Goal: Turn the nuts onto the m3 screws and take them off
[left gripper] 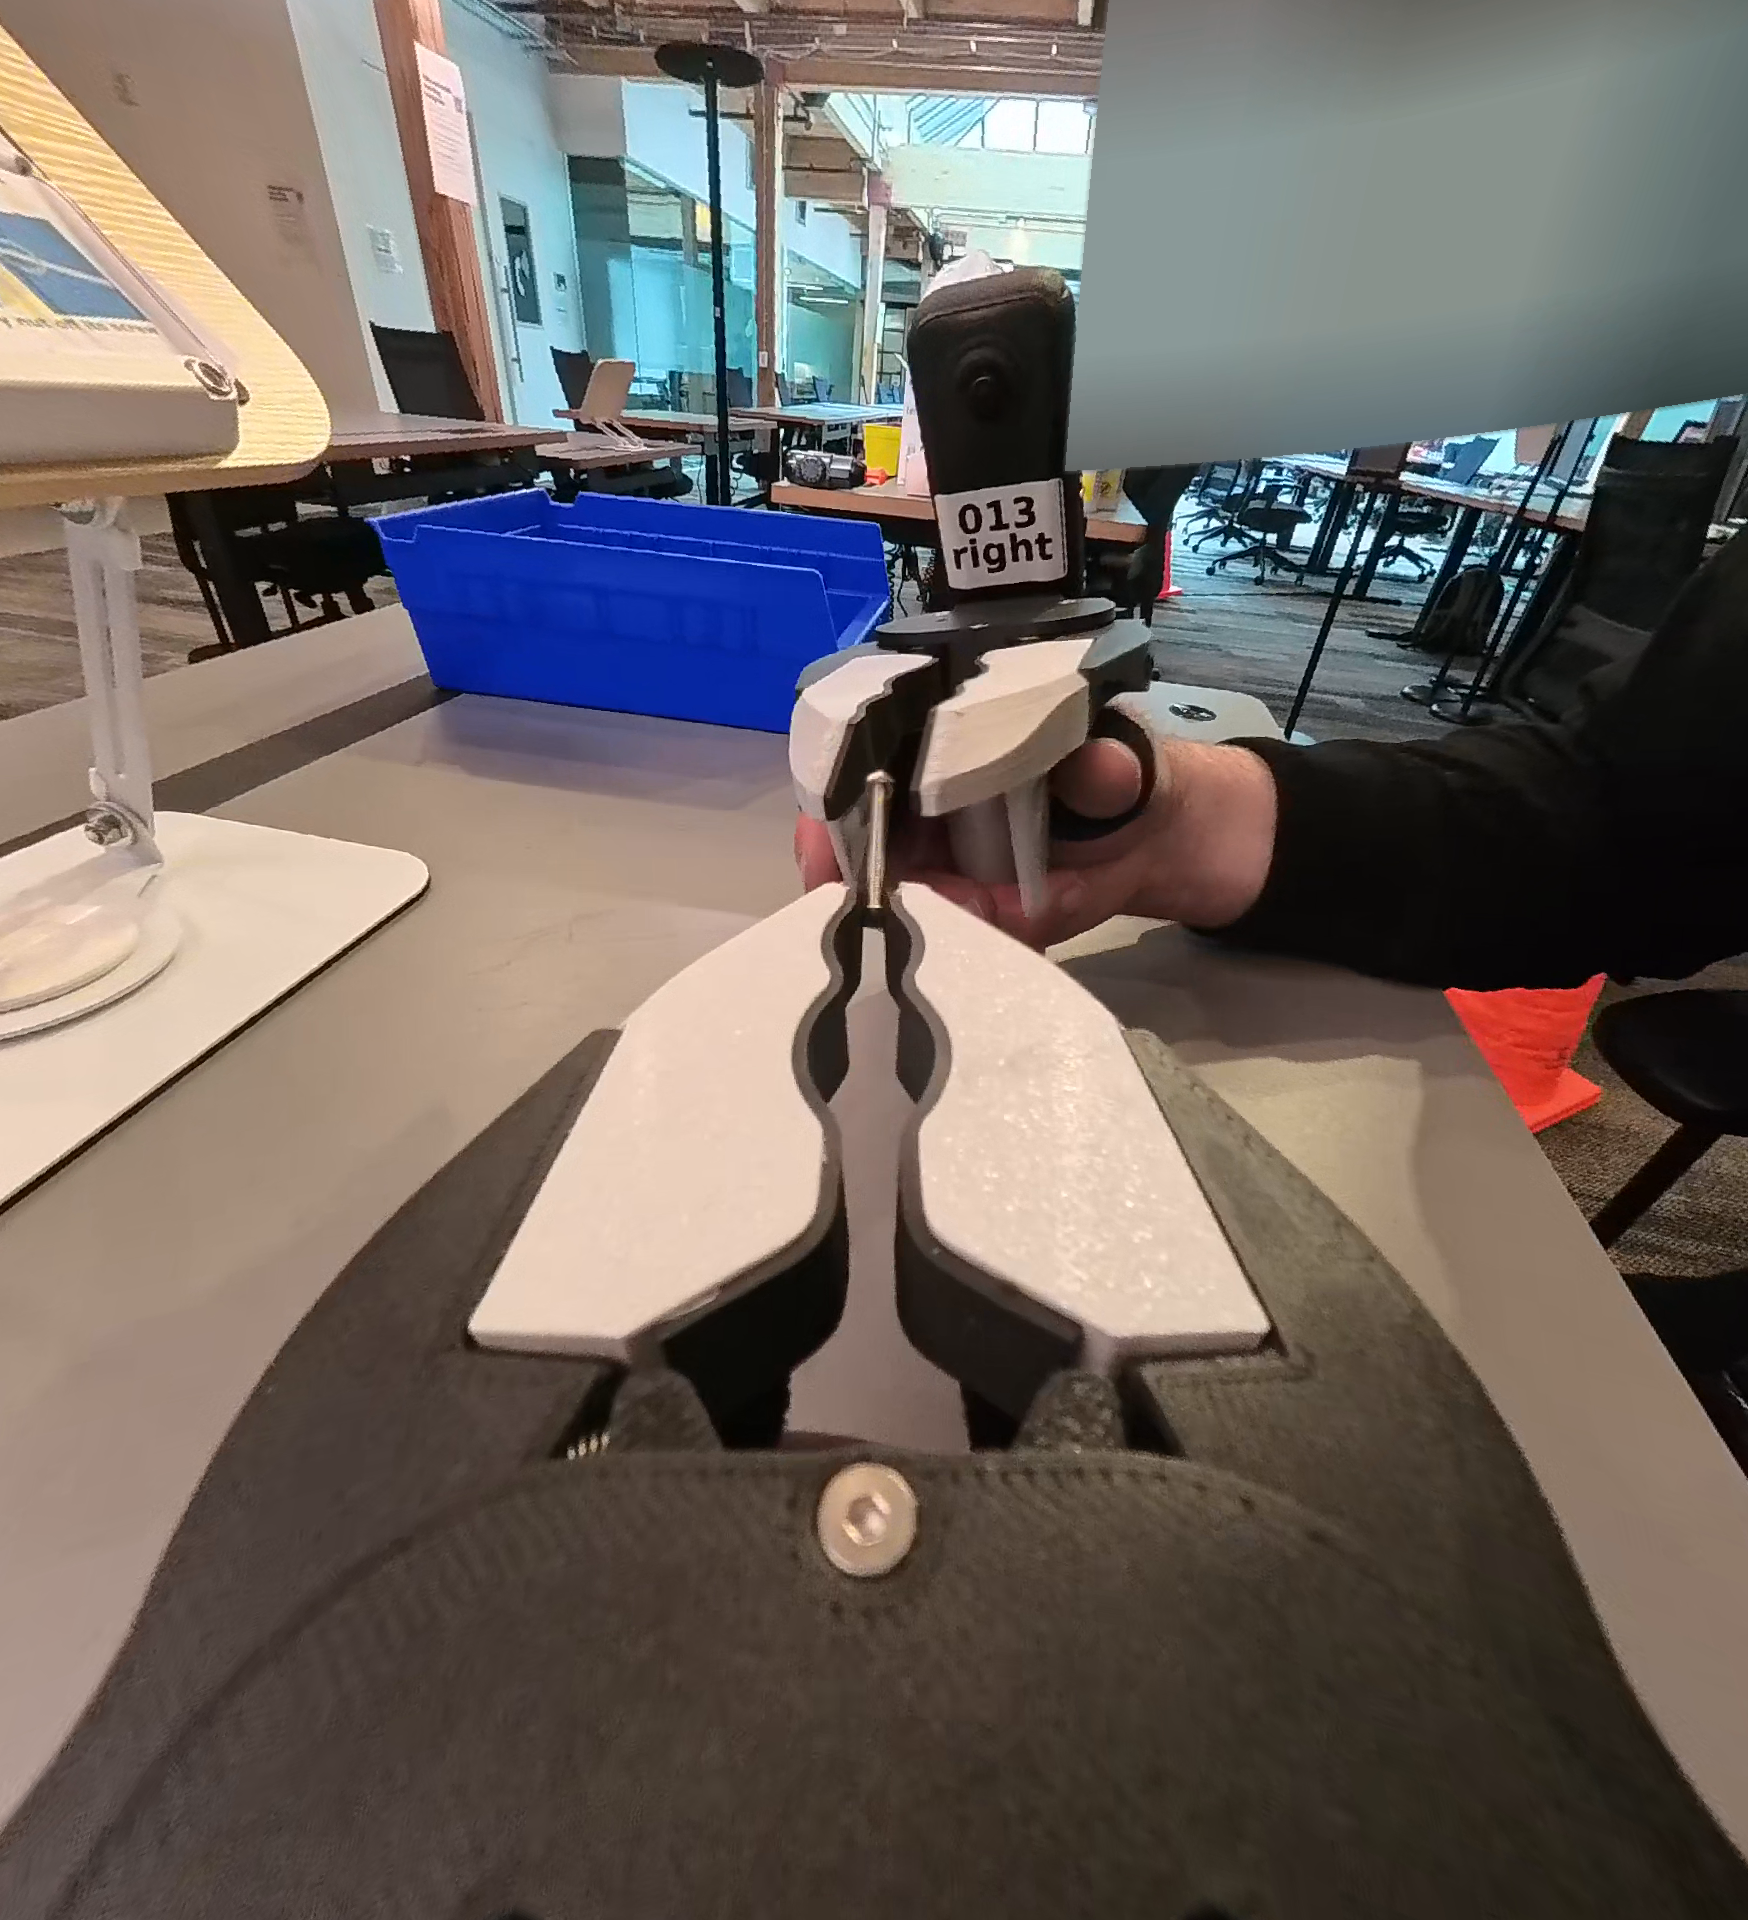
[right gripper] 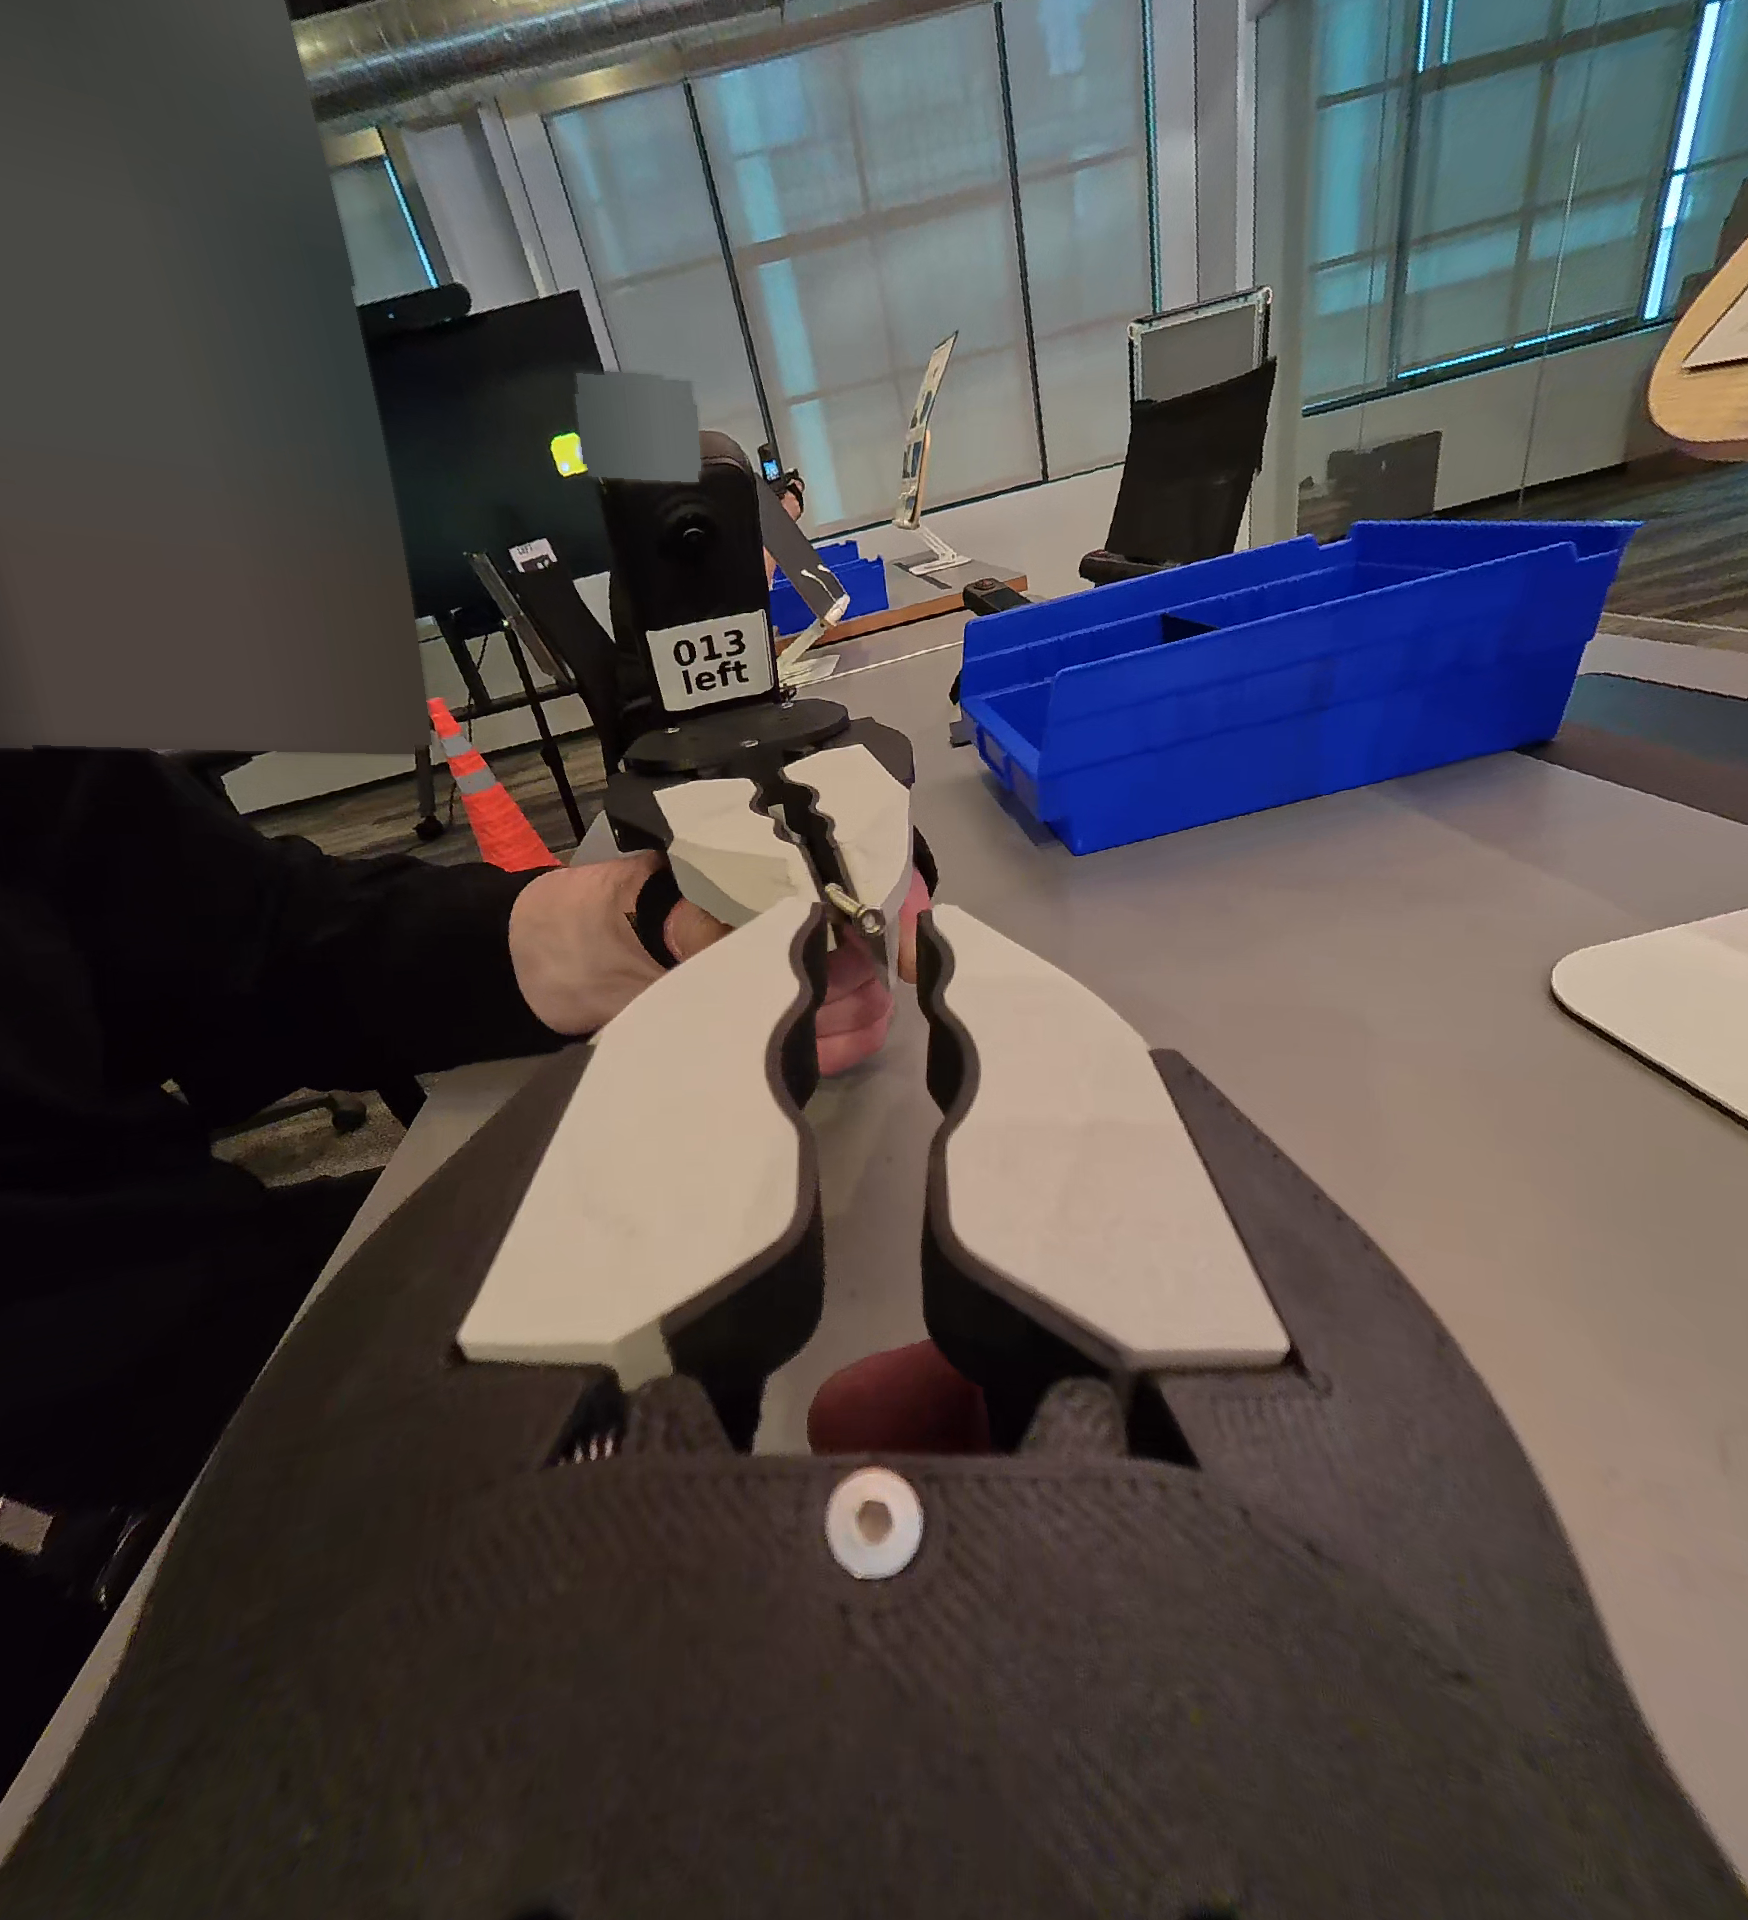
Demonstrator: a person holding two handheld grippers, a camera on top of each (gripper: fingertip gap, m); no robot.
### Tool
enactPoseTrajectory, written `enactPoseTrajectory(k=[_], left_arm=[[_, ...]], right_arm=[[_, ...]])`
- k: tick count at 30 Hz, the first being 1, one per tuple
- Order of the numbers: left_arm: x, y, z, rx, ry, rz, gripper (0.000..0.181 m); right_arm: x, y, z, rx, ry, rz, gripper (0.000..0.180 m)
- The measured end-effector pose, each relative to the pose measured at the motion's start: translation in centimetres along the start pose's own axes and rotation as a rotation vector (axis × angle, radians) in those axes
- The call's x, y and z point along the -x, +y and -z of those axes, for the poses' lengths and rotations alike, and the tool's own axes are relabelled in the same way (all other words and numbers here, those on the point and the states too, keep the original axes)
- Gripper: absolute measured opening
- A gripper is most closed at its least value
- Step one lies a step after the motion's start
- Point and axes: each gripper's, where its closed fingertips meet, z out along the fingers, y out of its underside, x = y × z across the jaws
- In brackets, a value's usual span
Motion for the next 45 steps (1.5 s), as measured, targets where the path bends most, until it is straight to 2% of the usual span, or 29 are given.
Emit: enactPoseTrajectory(k=[9, 19, 25, 30, 45], left_arm=[[-0.2, -0.1, 0.0, -0.005, 0.017, 0.011, 0.004], [0.3, 0.3, -0.1, 0.037, -0.04, -0.047, 0.004], [0.9, 0.7, 0.0, 0.078, -0.1, -0.112, 0.004], [1.6, 1.5, 0.0, 0.16, -0.186, -0.251, 0.004], [2.3, 2.2, 0.0, 0.231, -0.256, -0.344, 0.004]], right_arm=[[0.2, 0.0, 0.0, 0.003, -0.006, 0.009, 0.006], [-0.1, 0.1, 0.0, 0.026, 0.038, 0.067, 0.005], [-0.5, 0.6, -0.1, 0.072, 0.09, 0.137, 0.005], [-1.2, 1.1, -0.2, 0.105, 0.127, 0.139, 0.006], [-1.4, 1.8, -0.2, 0.184, 0.196, 0.278, 0.006]])
